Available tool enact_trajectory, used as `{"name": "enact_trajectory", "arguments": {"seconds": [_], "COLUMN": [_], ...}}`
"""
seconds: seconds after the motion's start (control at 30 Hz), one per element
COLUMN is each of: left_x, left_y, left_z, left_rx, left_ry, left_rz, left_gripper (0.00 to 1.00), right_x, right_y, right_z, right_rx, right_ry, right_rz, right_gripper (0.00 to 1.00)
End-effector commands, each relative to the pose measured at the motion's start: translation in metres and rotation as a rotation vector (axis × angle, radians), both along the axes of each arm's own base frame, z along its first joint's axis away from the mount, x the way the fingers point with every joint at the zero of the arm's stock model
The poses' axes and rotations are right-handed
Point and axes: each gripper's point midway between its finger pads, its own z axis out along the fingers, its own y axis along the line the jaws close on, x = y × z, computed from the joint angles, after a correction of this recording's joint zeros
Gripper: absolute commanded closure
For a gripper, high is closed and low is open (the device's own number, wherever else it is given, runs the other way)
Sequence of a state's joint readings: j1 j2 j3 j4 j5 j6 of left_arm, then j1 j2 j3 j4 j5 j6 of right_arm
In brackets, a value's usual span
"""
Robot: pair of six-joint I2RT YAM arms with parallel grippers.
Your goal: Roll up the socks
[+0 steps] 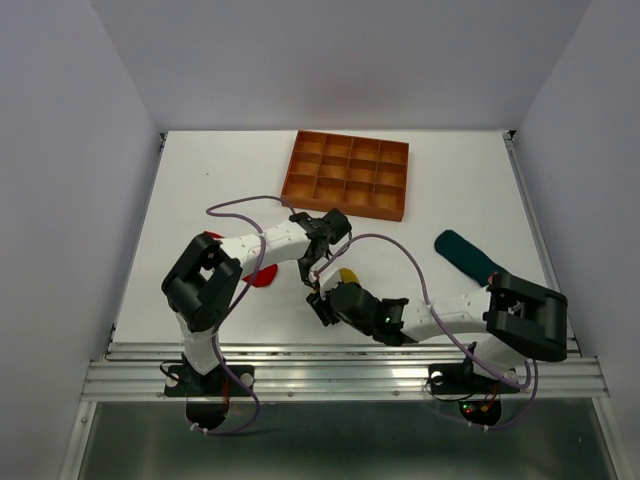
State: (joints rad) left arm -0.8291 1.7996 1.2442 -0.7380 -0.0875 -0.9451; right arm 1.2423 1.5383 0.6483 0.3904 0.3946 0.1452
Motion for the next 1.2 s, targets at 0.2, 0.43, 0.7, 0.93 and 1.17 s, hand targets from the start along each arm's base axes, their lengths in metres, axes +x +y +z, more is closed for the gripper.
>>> {"name": "enact_trajectory", "arguments": {"seconds": [0.2,0.43,0.7,0.93,1.17], "left_x": [-0.002,0.000,-0.001,-0.003,-0.002], "left_y": [0.005,0.004,0.004,0.002,0.000], "left_z": [0.001,0.003,0.003,0.002,0.003], "left_rx": [0.041,0.040,0.035,0.022,0.012], "left_ry": [0.022,0.020,0.023,0.030,0.028], "left_rz": [0.030,0.044,0.055,0.055,0.056], "left_gripper": [1.00,1.00,1.00,1.00,1.00], "right_x": [0.011,0.016,0.023,0.021,0.022], "right_y": [0.008,0.007,-0.003,-0.005,-0.007], "right_z": [0.002,-0.010,-0.026,-0.039,-0.059], "right_rx": [-0.060,-0.151,-0.261,-0.325,-0.398], "right_ry": [-0.075,-0.108,-0.131,-0.123,-0.109], "right_rz": [-0.057,-0.097,-0.159,-0.168,-0.186], "right_gripper": [0.47,0.50,0.53,0.53,0.65]}}
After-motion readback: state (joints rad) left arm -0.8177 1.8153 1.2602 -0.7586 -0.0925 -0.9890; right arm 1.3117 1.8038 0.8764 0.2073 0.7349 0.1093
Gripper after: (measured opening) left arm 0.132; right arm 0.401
